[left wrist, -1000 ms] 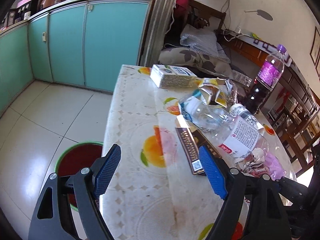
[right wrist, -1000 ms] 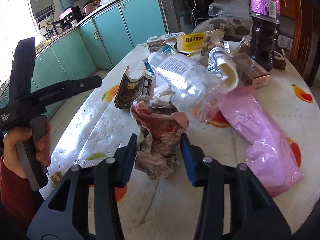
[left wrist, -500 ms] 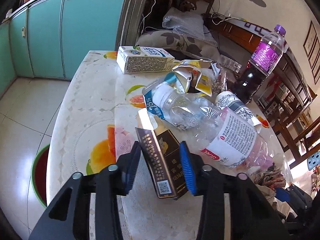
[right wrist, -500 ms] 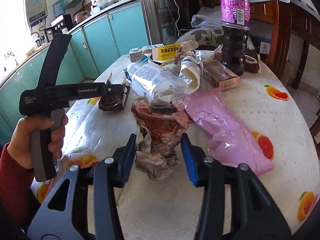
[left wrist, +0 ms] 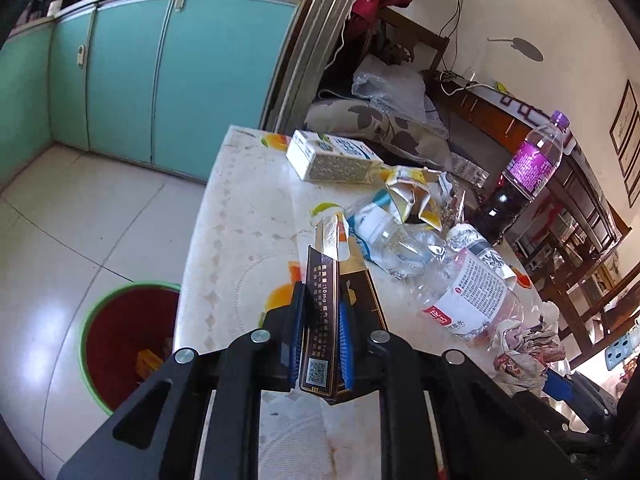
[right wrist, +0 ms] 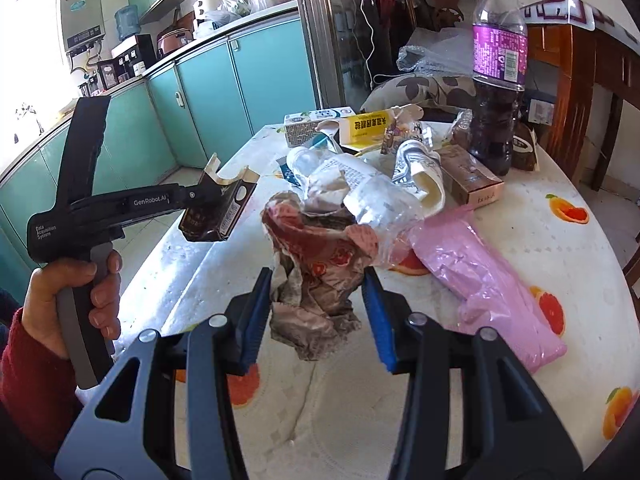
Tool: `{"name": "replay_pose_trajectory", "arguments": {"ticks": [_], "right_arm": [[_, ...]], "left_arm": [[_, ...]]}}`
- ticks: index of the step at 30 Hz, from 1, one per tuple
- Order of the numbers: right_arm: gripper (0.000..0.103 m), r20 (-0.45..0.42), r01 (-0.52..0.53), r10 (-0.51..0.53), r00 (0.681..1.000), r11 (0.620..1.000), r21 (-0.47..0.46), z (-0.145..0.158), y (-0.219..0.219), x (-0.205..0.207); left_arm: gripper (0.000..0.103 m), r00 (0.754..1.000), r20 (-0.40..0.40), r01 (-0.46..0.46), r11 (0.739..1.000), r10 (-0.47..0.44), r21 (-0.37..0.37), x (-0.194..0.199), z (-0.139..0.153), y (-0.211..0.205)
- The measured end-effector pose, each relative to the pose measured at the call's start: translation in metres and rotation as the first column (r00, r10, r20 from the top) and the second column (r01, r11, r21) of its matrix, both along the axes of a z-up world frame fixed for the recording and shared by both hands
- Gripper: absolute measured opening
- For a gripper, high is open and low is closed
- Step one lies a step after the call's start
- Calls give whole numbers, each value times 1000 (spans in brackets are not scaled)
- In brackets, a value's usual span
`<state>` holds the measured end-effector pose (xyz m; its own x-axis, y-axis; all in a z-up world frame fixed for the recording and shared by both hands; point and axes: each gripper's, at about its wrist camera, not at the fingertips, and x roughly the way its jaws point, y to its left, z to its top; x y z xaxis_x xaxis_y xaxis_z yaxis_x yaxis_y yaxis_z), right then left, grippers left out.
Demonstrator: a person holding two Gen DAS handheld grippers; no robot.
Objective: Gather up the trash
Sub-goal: 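Grasp the brown snack box with the left gripper while the right gripper grasps crumpled paper, then carry the snack box and paper over the bin and open both grippers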
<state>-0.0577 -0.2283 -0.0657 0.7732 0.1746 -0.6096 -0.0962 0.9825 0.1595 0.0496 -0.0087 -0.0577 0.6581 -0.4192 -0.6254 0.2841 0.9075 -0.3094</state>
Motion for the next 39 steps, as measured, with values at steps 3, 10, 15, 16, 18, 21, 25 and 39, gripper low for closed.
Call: {"name": "replay_pose_trajectory", "arguments": {"ticks": [3,10,15,16,18,21,25,39], "right_arm": [[44,9,-14,14,1000,1000,-12,4,11,1],[44,37,-45,46,998,998,-45,20,37,3],[44,72,-71,75,995,995,-66,35,57,7],[44,79,-76,82,994,995,-70,38,61,8],[44,95,-87,94,991,993,-78,44,70,11],[44,122,-100,110,987,991,-86,53,84,12],[44,144,-115,127,981,989,-90,63,98,16],[44,135,-189,199,971,978,-85,66,146,36]], "left_arm": [[13,997,66,-42,999,40,30,-8,13,12],[13,987,125,-108,993,101,54,-17,25,46],[13,981,141,-142,989,135,40,-23,29,70],[13,979,148,-150,988,142,39,-25,31,75],[13,974,163,-165,985,157,39,-27,34,82],[13,967,181,-189,981,179,41,-32,37,94],[13,965,175,-205,978,197,28,-34,36,107],[13,955,146,-261,965,259,-4,-35,31,144]]}}
